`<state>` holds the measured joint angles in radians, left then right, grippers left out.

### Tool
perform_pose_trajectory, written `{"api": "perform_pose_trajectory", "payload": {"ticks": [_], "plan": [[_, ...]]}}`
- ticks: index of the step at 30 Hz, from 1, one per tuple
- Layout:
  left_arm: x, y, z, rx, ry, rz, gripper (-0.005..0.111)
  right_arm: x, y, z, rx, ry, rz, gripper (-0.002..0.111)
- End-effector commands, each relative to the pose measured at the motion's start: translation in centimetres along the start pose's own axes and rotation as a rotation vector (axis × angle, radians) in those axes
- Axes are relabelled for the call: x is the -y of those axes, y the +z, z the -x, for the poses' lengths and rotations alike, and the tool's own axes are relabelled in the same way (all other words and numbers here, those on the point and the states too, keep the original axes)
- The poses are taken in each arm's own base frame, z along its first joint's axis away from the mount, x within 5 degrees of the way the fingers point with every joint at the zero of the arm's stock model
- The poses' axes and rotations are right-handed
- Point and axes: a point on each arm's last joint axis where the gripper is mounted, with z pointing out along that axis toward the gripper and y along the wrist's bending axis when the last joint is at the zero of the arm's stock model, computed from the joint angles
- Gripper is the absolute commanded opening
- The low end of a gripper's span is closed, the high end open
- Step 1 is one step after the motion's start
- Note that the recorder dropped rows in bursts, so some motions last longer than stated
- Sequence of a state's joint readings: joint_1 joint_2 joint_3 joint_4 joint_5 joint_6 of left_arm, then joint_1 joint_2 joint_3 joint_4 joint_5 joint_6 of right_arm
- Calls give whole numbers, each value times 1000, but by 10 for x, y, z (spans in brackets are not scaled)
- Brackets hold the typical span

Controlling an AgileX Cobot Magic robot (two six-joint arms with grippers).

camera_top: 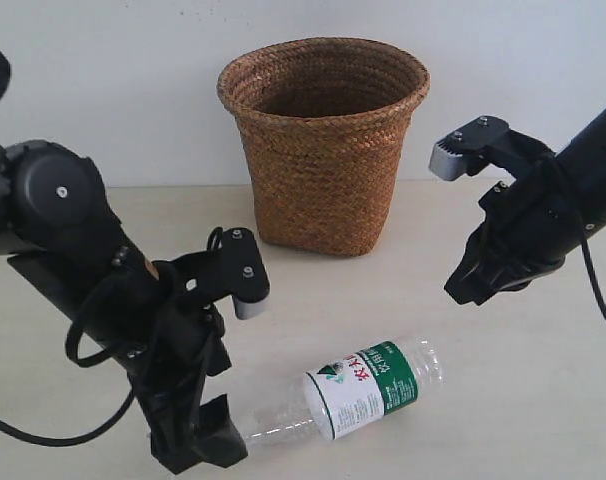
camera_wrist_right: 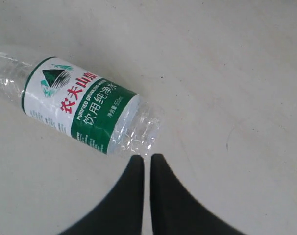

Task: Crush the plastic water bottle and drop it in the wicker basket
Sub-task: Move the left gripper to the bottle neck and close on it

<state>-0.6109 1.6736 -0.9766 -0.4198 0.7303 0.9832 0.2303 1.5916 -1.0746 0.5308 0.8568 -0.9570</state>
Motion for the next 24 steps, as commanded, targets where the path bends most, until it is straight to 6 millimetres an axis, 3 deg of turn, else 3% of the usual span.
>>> {"api": "perform_pose_trajectory", "payload": {"ticks": [1,19,21,24], "plan": [[-4,19,4,-18,18,40,78,-1,-2,3,15,13,-3,0],[-21,68,-7,-80,26,84,77,-1,-2,3,15,15,-3,0],[-24,70,-6,-64,23,109,75,-1,-2,3,15,15,-3,0],[-26,70,-4,-40,7,133,60,-1,-2,3,15,17,-3,0]]}}
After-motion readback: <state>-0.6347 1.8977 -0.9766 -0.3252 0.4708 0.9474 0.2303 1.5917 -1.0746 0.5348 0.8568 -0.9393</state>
